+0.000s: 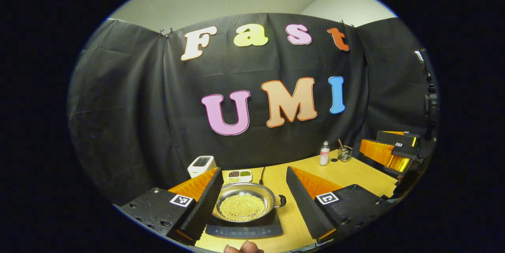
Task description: First push the handle of the pot to place it horizontally, then grasp the pot with both hands and set it on the induction cooktop.
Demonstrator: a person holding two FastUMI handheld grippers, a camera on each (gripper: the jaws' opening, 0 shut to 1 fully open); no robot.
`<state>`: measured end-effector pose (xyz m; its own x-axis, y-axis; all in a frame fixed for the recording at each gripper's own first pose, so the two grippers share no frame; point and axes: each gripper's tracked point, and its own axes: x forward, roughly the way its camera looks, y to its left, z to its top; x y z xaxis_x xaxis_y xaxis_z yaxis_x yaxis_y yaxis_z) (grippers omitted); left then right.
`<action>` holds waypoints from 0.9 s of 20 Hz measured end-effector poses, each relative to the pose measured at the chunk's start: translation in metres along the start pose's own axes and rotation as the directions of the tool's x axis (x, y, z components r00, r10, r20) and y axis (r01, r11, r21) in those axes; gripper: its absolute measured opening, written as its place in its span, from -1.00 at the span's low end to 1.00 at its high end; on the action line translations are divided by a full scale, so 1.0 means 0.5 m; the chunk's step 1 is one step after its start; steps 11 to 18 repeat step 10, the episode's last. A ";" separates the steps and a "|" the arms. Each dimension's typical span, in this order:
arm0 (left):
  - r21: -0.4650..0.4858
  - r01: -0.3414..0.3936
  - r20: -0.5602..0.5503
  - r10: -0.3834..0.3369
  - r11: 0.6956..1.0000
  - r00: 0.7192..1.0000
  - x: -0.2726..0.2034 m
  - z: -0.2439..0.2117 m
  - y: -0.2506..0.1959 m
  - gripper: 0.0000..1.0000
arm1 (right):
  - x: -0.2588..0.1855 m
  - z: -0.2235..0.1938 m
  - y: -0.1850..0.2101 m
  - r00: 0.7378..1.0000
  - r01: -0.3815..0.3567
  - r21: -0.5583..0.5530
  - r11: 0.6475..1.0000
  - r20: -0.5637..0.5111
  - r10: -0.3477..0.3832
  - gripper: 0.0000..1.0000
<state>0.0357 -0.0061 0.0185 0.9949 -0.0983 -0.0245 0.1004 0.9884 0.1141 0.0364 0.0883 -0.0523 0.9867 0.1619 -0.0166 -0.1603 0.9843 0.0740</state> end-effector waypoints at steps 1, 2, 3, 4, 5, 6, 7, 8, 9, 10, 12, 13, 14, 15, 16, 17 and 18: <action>-0.018 0.000 0.014 0.000 1.000 1.000 -0.019 0.006 -0.003 1.00 | -0.024 0.010 -0.008 1.000 0.015 -0.027 1.000 0.012 -0.015 0.83; -0.040 -0.002 0.025 0.003 0.999 1.000 -0.040 0.009 -0.004 0.95 | -0.047 0.017 -0.016 0.999 0.042 -0.058 0.997 0.017 -0.041 0.82; -0.066 -0.003 0.025 0.004 0.998 1.000 -0.060 0.005 -0.007 0.95 | -0.079 0.016 -0.018 0.998 0.058 -0.078 0.995 0.011 -0.057 0.82; -0.092 0.000 0.029 0.002 0.996 1.000 -0.080 -0.003 -0.012 1.00 | -0.107 0.015 -0.016 0.998 0.065 -0.089 0.994 0.007 -0.065 0.83; -0.118 0.003 0.032 0.000 0.993 0.999 -0.096 -0.010 -0.017 0.95 | -0.131 0.015 -0.019 0.997 0.078 -0.107 0.991 0.006 -0.078 0.83; -0.136 0.005 0.034 -0.001 0.991 0.999 -0.110 -0.019 -0.018 0.96 | -0.154 0.017 -0.027 0.996 0.094 -0.124 0.988 0.011 -0.094 0.83; -0.146 -0.007 0.025 0.010 0.989 1.000 -0.123 -0.026 -0.013 0.96 | -0.173 0.015 -0.031 0.994 0.104 -0.137 0.985 0.002 -0.105 0.83; -0.147 -0.035 -0.005 0.035 0.988 0.999 -0.142 -0.045 0.002 1.00 | -0.189 0.008 -0.028 0.995 0.096 -0.141 0.985 -0.019 -0.100 0.83; -0.147 -0.053 0.002 0.054 0.988 0.999 -0.162 -0.043 0.017 1.00 | -0.197 0.008 -0.019 0.996 0.086 -0.146 0.986 -0.021 -0.090 0.83; -0.149 -0.055 0.019 0.059 0.987 0.998 -0.171 -0.036 0.018 1.00 | -0.200 0.018 -0.020 0.996 0.088 -0.154 0.984 -0.007 -0.091 0.99; -0.149 -0.055 0.019 0.059 0.987 0.998 -0.171 -0.036 0.018 1.00 | -0.200 0.018 -0.020 0.996 0.088 -0.154 0.984 -0.007 -0.091 0.99; -0.149 -0.055 0.019 0.059 0.987 0.998 -0.171 -0.036 0.018 1.00 | -0.200 0.018 -0.020 0.996 0.088 -0.154 0.984 -0.007 -0.091 0.99; -0.149 -0.055 0.019 0.059 0.987 0.998 -0.171 -0.036 0.018 1.00 | -0.200 0.018 -0.020 0.996 0.088 -0.154 0.984 -0.007 -0.091 0.99; -0.149 -0.055 0.019 0.059 0.987 0.998 -0.171 -0.036 0.018 1.00 | -0.200 0.018 -0.020 0.996 0.088 -0.154 0.984 -0.007 -0.091 0.99; -0.149 -0.055 0.019 0.059 0.987 0.998 -0.171 -0.036 0.018 1.00 | -0.200 0.018 -0.020 0.996 0.088 -0.154 0.984 -0.007 -0.091 0.99; -0.149 -0.055 0.019 0.059 0.987 0.998 -0.171 -0.036 0.018 1.00 | -0.200 0.018 -0.020 0.996 0.088 -0.154 0.984 -0.007 -0.091 0.99; -0.149 -0.055 0.019 0.059 0.987 0.998 -0.171 -0.036 0.018 1.00 | -0.200 0.018 -0.020 0.996 0.088 -0.154 0.984 -0.007 -0.091 0.99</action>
